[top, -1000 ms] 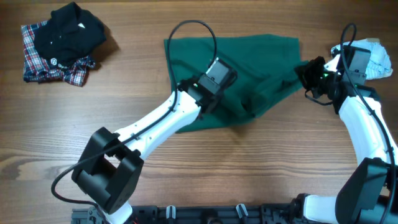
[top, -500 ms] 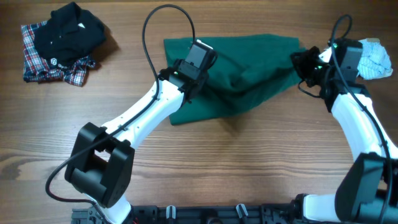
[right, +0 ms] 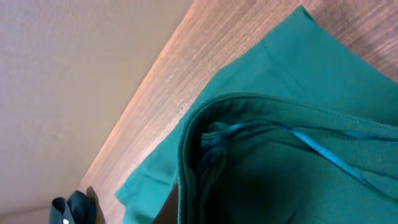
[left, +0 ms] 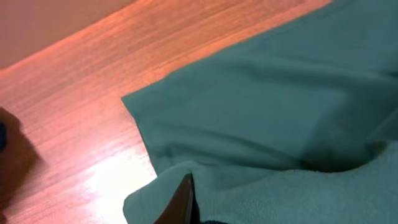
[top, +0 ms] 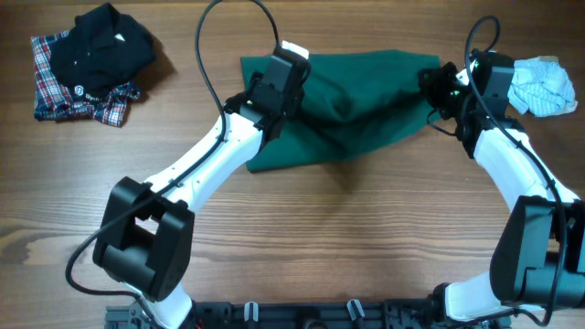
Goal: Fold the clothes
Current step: 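Lift the bottom edge with both grippers and fold it up toward the top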
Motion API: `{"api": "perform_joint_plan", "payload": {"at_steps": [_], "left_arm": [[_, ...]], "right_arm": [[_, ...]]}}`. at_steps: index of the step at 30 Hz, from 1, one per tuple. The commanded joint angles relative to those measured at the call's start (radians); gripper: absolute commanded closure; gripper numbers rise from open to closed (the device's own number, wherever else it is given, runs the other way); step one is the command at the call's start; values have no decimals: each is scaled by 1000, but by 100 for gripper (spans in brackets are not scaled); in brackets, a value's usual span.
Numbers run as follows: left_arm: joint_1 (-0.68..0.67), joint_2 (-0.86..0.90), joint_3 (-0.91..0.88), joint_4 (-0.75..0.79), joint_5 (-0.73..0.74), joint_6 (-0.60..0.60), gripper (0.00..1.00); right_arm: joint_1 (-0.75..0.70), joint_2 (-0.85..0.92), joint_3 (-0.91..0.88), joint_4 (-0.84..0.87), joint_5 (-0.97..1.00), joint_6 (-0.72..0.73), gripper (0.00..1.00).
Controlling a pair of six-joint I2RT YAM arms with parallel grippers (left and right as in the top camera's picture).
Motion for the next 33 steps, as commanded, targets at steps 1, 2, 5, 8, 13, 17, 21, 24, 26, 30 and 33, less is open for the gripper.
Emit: {"api": "perform_joint_plan", "payload": {"at_steps": [1,2,5,8,13,17,21,24,26,30,33], "left_arm": [[40,31,20,14,8,16,93],[47,37,20,14,8,16,92],[63,52,20,14,8,16,92],[74,67,20,14,11,16,83],[81,84,20,26,12,16,85],[85,98,20,39,19,16,85],[85,106,20,43,19,15,85],[85,105,20,44,19,14,76],[84,105,20,39,29,9,73],[84,104,20,30,55,-51,68],[77,88,20,13,68,-68,61]], "right_arm": [[6,30,23,24,27,-1,95],[8,34,23,31,26,1,95],[18,53,23,55,26,0,93],[34,77,23,75,38,8,88],[51,114,23,103,69,7,81],[54,138,23,128,82,0,73],[54,159,23,154,117,-4,70],[54,162,23,193,166,-10,36],[54,163,23,238,176,-63,28],[53,163,24,261,208,-109,7],[51,162,26,253,228,-171,4]]}}
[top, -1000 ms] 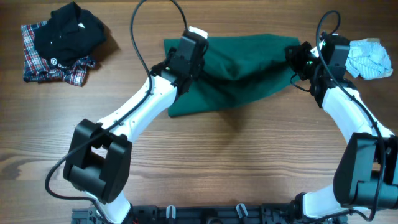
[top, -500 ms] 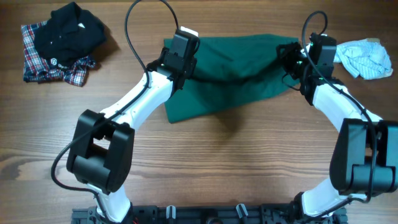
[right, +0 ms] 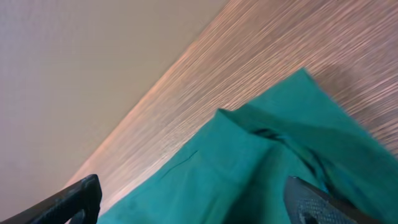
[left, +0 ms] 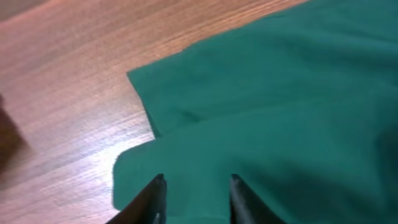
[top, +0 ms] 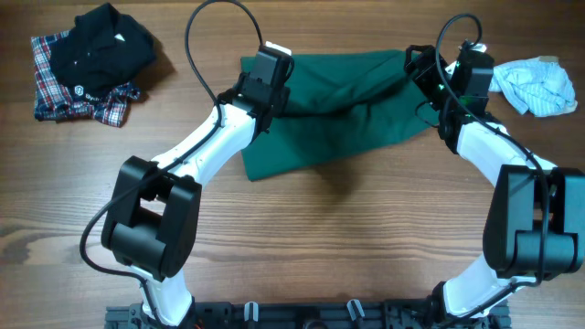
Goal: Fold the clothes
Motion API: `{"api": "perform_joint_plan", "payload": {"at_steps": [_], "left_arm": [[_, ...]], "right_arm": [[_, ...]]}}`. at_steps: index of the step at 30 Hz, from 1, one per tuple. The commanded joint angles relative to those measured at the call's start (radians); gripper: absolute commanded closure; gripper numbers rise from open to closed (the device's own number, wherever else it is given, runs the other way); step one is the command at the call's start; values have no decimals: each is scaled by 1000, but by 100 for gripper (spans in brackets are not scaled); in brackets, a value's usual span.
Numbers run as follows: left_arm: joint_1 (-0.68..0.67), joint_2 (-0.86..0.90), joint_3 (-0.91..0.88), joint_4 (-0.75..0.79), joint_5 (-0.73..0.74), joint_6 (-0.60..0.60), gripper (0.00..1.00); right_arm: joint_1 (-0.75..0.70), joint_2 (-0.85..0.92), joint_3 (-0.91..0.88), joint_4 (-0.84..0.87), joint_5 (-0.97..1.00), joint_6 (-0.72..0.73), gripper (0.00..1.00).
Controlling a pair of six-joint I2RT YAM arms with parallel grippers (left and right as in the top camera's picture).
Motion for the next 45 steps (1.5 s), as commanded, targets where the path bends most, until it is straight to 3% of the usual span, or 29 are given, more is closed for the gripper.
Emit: {"api": "perform_joint_plan", "payload": {"at_steps": [1,6,8,13,16,17,20,28,32,39,45], "left_arm": [[-2,-16,20,-20,31,-48,59],[-38,-106,21,-101,31,-59,53],[-62,-163,21,-177,46,-140,56],[-90,-206,21,-359,258,-256,58],[-97,-184,20,-423,372,-269,69],[-98,-169,20,-431,367,-299,78],[-82,-135,20,-417,367,-340,94],[60,-16,20,-332,365,-343,96],[141,55,21,-293,448,-335,96],[159,108,21,-241,464,-335,96],[161,116,20,-87,464,-335,96]], "right_arm": [[1,17,32,-14,50,-97,3],[-5,14,129,-179,22,-204,3],[-5,14,203,-305,18,-266,5],[-5,14,345,-557,13,-309,9],[-3,14,367,-640,-103,-311,53],[3,14,367,-662,-166,-334,69],[39,14,367,-715,-204,-380,84],[119,14,367,-753,-216,-344,88],[130,14,367,-760,-228,-323,89],[131,14,367,-766,-227,-323,89],[131,14,367,-793,-227,-324,89]]}}
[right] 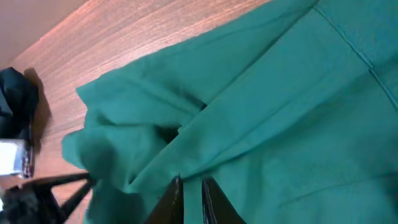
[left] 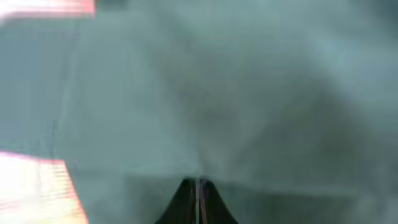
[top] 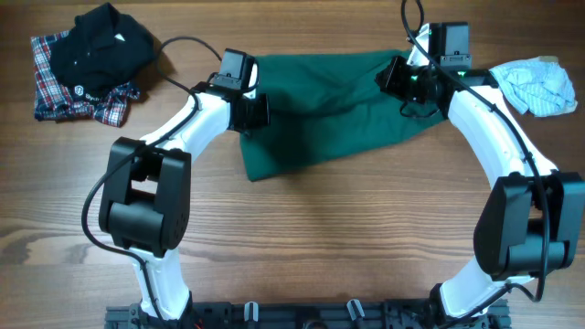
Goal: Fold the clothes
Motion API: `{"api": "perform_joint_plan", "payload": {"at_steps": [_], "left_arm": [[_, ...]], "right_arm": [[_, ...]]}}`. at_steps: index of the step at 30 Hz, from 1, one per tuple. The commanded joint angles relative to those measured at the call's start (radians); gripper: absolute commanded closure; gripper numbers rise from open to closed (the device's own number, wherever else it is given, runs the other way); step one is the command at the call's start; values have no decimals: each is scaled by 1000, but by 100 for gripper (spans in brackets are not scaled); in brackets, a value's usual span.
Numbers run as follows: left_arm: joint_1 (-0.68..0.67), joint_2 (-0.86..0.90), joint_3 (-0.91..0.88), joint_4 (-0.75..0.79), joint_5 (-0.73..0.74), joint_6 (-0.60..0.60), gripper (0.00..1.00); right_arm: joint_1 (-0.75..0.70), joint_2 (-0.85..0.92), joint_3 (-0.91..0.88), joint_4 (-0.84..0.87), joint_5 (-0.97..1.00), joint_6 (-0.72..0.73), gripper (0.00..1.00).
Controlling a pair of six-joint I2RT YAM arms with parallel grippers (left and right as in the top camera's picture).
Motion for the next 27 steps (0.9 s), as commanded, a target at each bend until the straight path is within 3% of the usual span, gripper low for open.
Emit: {"api": "perform_joint_plan", "payload": {"at_steps": [1,12,20,24,27], "left_arm": [[3,16,7,76,15,-11,96],[11,112,8,233,19,-10,96],[14,188,8,525,15,19,96],[20,185,26,512,11,18,95],[29,184,34,450,-8,19,94]], "right_arm": [[6,15,14,-20,-19,7,89],[6,14,14,-55,-20,6,88],[14,15,14,-56,-64,-13,84],[29,14,14,-56,-64,-29,80],[40,15,14,-33,-64,-59,68]]}}
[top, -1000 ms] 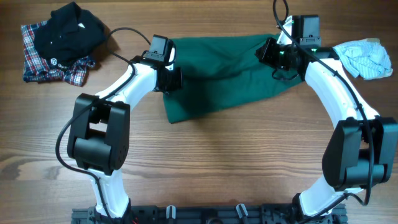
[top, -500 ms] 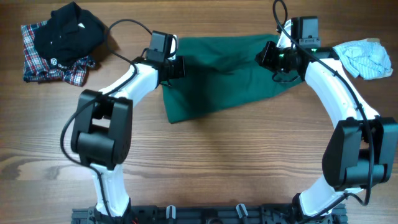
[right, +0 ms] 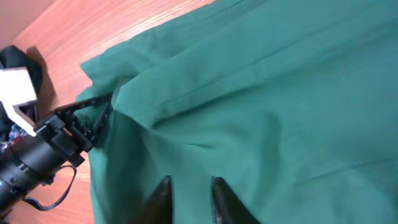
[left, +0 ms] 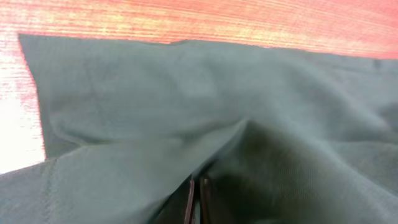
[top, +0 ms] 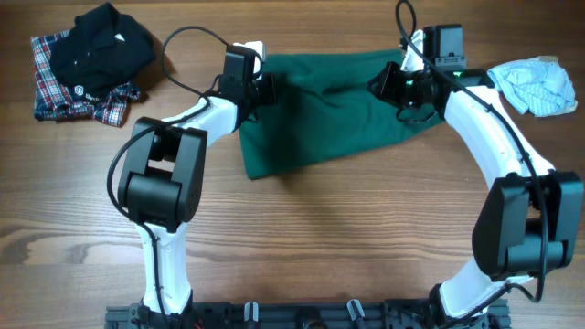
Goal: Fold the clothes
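A dark green garment [top: 329, 119] lies spread along the table's far side, its lower left corner reaching toward me. My left gripper [top: 262, 90] sits at its upper left edge. In the left wrist view that gripper [left: 196, 196] is shut on a raised fold of the green cloth [left: 155, 93]. My right gripper [top: 384, 87] hovers over the garment's upper right part. Seen from the right wrist, it [right: 189, 196] stands open, with green cloth [right: 267, 93] flat beneath and nothing between the fingers.
A black garment on a plaid shirt [top: 91, 59] is heaped at the far left corner. A crumpled pale blue garment [top: 539, 87] lies at the far right. Bare wooden table [top: 320, 247] stretches in front of the green garment.
The right gripper's fingers were close together on a fold of the green cloth and now stand apart over it. The left gripper has moved a little right, still shut on cloth.
First both grippers held an edge of the green garment, lifted over its far part. Then both were open and the garment lay folded over. Later the left was shut at the left edge and the right pinched a fold. Now the right is open.
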Motion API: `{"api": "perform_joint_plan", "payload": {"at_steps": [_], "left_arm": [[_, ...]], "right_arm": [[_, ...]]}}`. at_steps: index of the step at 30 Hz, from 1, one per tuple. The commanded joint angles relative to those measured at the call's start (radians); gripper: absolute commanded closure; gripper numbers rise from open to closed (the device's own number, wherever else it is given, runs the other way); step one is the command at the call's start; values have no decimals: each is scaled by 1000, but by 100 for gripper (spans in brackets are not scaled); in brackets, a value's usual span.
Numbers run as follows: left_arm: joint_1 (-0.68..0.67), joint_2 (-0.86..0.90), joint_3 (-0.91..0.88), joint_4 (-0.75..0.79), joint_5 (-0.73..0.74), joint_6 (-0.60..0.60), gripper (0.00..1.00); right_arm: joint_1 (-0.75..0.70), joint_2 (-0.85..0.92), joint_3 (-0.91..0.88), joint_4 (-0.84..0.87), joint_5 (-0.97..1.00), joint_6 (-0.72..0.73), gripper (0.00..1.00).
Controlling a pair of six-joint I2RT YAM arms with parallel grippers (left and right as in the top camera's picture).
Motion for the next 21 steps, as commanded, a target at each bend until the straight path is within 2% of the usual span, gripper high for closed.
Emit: {"api": "perform_joint_plan", "payload": {"at_steps": [1,3,6,12,14,15,17,20,21], "left_arm": [[19,10,26,-51,-29,16,93],[27,2,26,-86,-61,16,94],[37,-32,26,-104,-64,16,93],[45,-187,26,-132,-81,16,78],[42,-226,26,-166,-80,16,69],[42,-240,26,-190,-79,16,67],[38,-252,26,-262,-67,16,67],[31,-240,26,-341,24,16,69],[16,-230,25,-369,59,16,75]], "right_arm": [[19,15,14,32,-23,-62,64],[25,18,14,77,-22,-96,61],[34,40,14,149,-20,-96,64],[67,154,14,304,-91,-129,88],[80,195,14,352,-91,-135,90],[87,210,15,369,-90,-138,91],[104,236,15,401,-90,-145,91],[138,253,15,437,-66,-146,90],[167,258,15,455,-38,-147,88]]}}
